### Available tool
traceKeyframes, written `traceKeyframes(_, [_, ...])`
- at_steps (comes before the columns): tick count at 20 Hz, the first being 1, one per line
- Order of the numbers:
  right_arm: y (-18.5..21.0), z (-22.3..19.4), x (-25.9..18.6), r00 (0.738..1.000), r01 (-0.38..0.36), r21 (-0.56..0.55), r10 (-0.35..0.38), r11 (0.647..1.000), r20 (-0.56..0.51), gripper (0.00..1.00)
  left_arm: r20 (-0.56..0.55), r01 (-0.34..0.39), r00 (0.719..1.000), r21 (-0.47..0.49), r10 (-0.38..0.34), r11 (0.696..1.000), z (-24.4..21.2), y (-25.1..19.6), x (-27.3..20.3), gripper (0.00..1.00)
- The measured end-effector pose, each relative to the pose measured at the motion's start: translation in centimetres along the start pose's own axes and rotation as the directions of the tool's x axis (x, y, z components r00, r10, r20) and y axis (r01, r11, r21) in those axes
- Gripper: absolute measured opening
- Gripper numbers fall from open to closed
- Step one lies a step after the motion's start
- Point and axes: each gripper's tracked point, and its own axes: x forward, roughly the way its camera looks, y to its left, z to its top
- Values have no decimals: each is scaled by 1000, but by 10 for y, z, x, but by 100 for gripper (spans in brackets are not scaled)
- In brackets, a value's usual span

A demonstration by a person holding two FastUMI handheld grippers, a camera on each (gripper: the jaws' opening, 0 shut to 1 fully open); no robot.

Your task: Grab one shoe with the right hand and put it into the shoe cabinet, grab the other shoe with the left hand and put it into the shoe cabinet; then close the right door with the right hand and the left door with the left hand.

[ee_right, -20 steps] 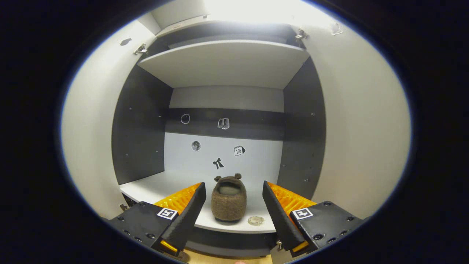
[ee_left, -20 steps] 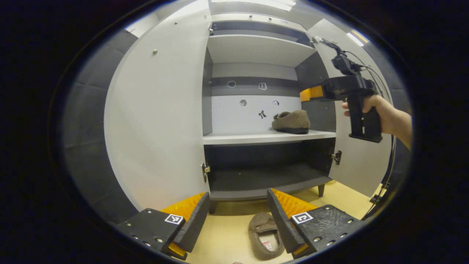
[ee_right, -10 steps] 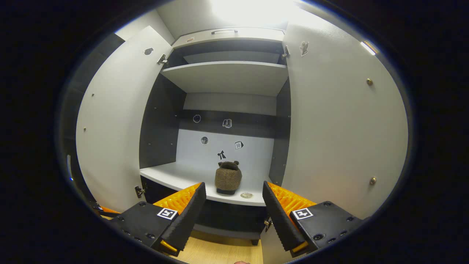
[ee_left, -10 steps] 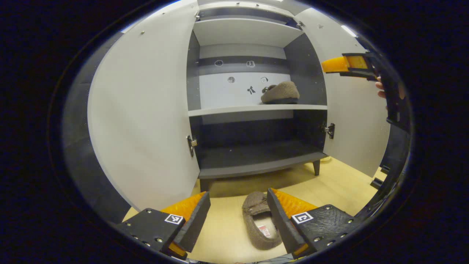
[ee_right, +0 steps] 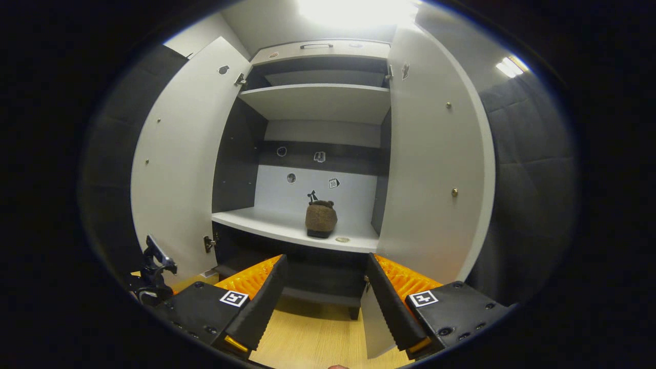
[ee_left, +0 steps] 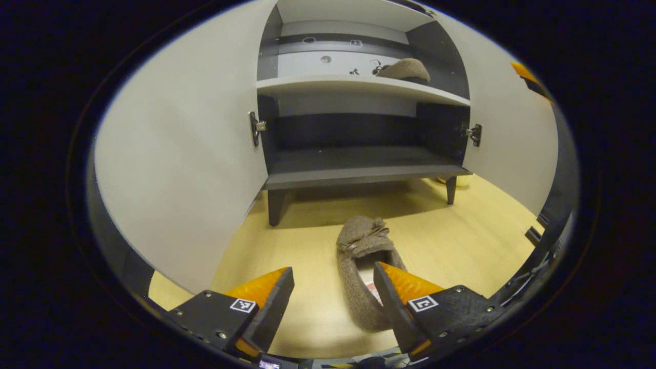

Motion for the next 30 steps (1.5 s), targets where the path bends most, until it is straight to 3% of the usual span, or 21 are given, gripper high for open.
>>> traceKeyframes(11, [-1, -38, -30, 991, 43, 12, -41, 999, -128, 98, -148, 27, 988, -28, -31, 999, -33, -9, 45, 89])
traceKeyframes(14, [1, -41, -32, 990, 39, 12, -37, 999, -138, 98, -179, 41, 983, -59, -51, 997, -39, -18, 53, 61])
traceKeyframes(16, [1, -36, -34, 991, 42, 13, -40, 999, -126, 98, -193, 12, 981, -47, -21, 999, -41, -21, 54, 27])
traceKeyframes(19, [1, -36, -37, 991, 43, 15, -41, 999, -125, 98, -167, -32, 985, 3, 32, 999, -33, -19, 57, 6])
traceKeyframes(20, [0, -37, -37, 991, 44, 12, -42, 999, -128, 98, -156, -38, 987, 14, 40, 999, -32, -18, 59, 4])
traceKeyframes(21, [-2, -36, -38, 991, 46, 11, -44, 999, -129, 98, -147, -36, 988, 18, 38, 999, -30, -18, 60, 9])
traceKeyframes(22, [-3, -37, -38, 990, 47, 13, -45, 999, -132, 98, -141, -30, 989, 10, 31, 1000, -31, -19, 59, 2])
traceKeyframes(25, [-5, -37, -38, 990, 46, 20, -43, 999, -137, 98, -108, -30, 994, -42, 25, 999, -21, -15, 53, 1])
traceKeyframes(30, [-1, -34, -34, 991, 26, 18, -23, 999, -130, 98, -34, -41, 999, -23, 40, 999, 4, -13, 33, 2])
